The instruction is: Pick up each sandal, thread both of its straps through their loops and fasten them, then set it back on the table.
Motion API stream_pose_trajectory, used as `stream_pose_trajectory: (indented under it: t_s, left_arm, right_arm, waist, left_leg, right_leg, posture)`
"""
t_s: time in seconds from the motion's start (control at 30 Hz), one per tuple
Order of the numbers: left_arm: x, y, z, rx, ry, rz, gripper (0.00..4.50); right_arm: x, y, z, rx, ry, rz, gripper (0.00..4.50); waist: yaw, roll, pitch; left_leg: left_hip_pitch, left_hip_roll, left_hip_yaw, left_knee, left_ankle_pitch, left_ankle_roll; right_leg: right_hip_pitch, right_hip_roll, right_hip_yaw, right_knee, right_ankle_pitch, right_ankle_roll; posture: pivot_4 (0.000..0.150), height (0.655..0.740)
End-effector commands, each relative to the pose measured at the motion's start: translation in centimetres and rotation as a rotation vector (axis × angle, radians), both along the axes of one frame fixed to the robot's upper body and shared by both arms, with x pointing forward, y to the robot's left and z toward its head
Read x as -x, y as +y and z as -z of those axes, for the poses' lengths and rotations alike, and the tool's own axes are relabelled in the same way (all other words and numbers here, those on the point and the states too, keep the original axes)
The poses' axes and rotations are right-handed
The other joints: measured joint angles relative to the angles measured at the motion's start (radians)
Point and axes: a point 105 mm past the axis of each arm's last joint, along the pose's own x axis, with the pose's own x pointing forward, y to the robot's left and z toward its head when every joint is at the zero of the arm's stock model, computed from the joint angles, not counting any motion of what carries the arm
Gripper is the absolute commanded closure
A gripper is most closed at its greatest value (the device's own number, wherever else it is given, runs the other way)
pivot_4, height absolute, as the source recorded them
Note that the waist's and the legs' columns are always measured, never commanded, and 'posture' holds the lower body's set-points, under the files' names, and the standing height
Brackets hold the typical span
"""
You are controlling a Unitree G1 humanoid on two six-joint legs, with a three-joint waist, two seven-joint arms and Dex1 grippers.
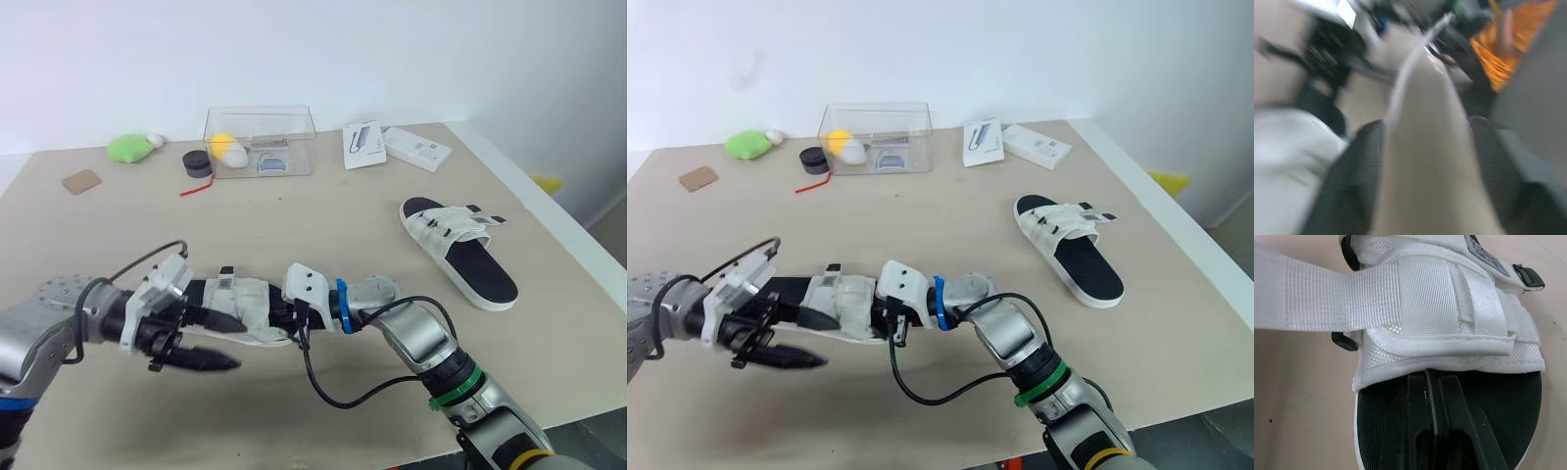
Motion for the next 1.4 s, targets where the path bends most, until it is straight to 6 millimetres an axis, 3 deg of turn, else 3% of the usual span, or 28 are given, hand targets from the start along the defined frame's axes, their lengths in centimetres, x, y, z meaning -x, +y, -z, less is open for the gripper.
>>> stream_pose_trajectory:
  t_s: [0.03,0.33,0.43,0.6,0.73,0.93,1.03,1.1,1.23,1.3,1.4]
  left_arm:
    - [0.8,0.2,0.2,-0.025,-0.003,0.042,0.09]
    - [0.8,1.9,-0.6,-0.038,0.132,-0.086,0.09]
    - [2.1,2.4,0.7,-0.133,0.216,-0.11,0.09]
    - [3.0,1.0,3.2,-0.151,0.331,-0.193,0.09]
    - [2.4,-0.5,4.3,-0.119,0.35,-0.264,0.09]
    - [1.6,-0.9,6.2,-0.158,0.334,-0.319,0.09]
    - [1.3,-1.0,6.1,-0.144,0.331,-0.317,1.28]
    - [1.4,-1.1,6.0,-0.13,0.334,-0.305,1.77]
    - [1.2,-1.3,5.3,-0.084,0.321,-0.296,3.62]
    - [1.1,-1.3,4.8,-0.055,0.322,-0.286,4.31]
    - [1.2,-1.4,3.3,0.002,0.328,-0.26,4.45]
  right_arm:
    - [-0.1,-1.2,2.7,0.092,0.065,0.046,4.5]
    - [-0.1,-1.3,2.7,0.094,0.065,0.048,4.5]
    - [0.0,-1.4,2.8,0.094,0.071,0.051,4.5]
    - [0.1,-1.2,2.8,0.091,0.075,0.047,4.5]
    - [0.3,-1.0,2.7,0.088,0.08,0.042,4.5]
    - [0.5,-1.1,2.8,0.086,0.089,0.049,4.5]
    - [0.5,-1.2,2.8,0.088,0.087,0.054,4.5]
    - [0.4,-1.3,2.7,0.087,0.086,0.057,4.5]
    - [0.3,-1.3,2.7,0.087,0.084,0.06,4.5]
    - [0.3,-1.2,2.7,0.086,0.084,0.061,4.5]
    - [0.2,-1.3,2.6,0.087,0.082,0.061,4.5]
  waist:
    - [0.0,0.0,0.0]
    - [0.0,0.0,0.0]
    - [-0.001,0.001,0.001]
    - [-0.001,0.0,0.001]
    - [-0.001,-0.001,0.0]
    - [-0.001,-0.001,0.0]
    - [0.0,-0.001,0.0]
    - [0.0,-0.001,0.0]
    - [0.0,-0.001,0.0]
    - [0.0,-0.001,0.0]
    - [0.0,-0.001,0.0]
  left_leg:
    - [0.0,0.0,0.0,0.0,0.0,0.0]
    - [0.0,0.0,0.0,0.0,0.0,-0.001]
    - [0.0,0.0,0.0,0.0,-0.001,-0.001]
    - [0.0,0.0,-0.001,-0.001,-0.001,-0.001]
    - [0.001,-0.001,-0.001,0.0,-0.001,-0.001]
    - [0.001,-0.001,-0.002,-0.001,-0.001,-0.001]
    - [0.001,-0.002,-0.002,-0.001,-0.001,-0.002]
    - [0.001,-0.002,-0.002,-0.001,-0.001,-0.002]
    - [0.001,-0.002,-0.002,-0.001,-0.001,-0.002]
    - [0.001,-0.002,-0.002,-0.001,-0.001,-0.002]
    - [0.001,-0.002,-0.002,-0.001,-0.001,-0.002]
  right_leg:
    - [0.0,0.0,0.0,0.0,0.0,0.0]
    - [0.0,0.0,0.0,0.0,-0.003,-0.003]
    - [-0.001,0.0,0.0,0.0,-0.003,-0.003]
    - [-0.001,-0.002,0.001,0.0,-0.004,-0.002]
    - [0.0,-0.002,0.001,0.0,-0.003,0.0]
    - [0.001,-0.002,0.001,0.0,-0.002,0.001]
    - [0.001,-0.002,0.001,0.0,-0.002,0.001]
    - [0.001,-0.002,0.001,0.0,-0.002,0.001]
    - [0.001,-0.002,0.001,0.0,-0.002,0.001]
    - [0.001,-0.002,0.001,0.0,-0.002,0.001]
    - [0.001,-0.002,0.001,0.0,-0.002,0.001]
  posture:
    - [0.15,0.74]
    - [0.15,0.74]
    - [0.15,0.74]
    - [0.15,0.74]
    - [0.15,0.74]
    - [0.15,0.74]
    - [0.15,0.74]
    - [0.15,0.74]
    - [0.15,0.74]
    - [0.15,0.74]
    - [0.15,0.74]
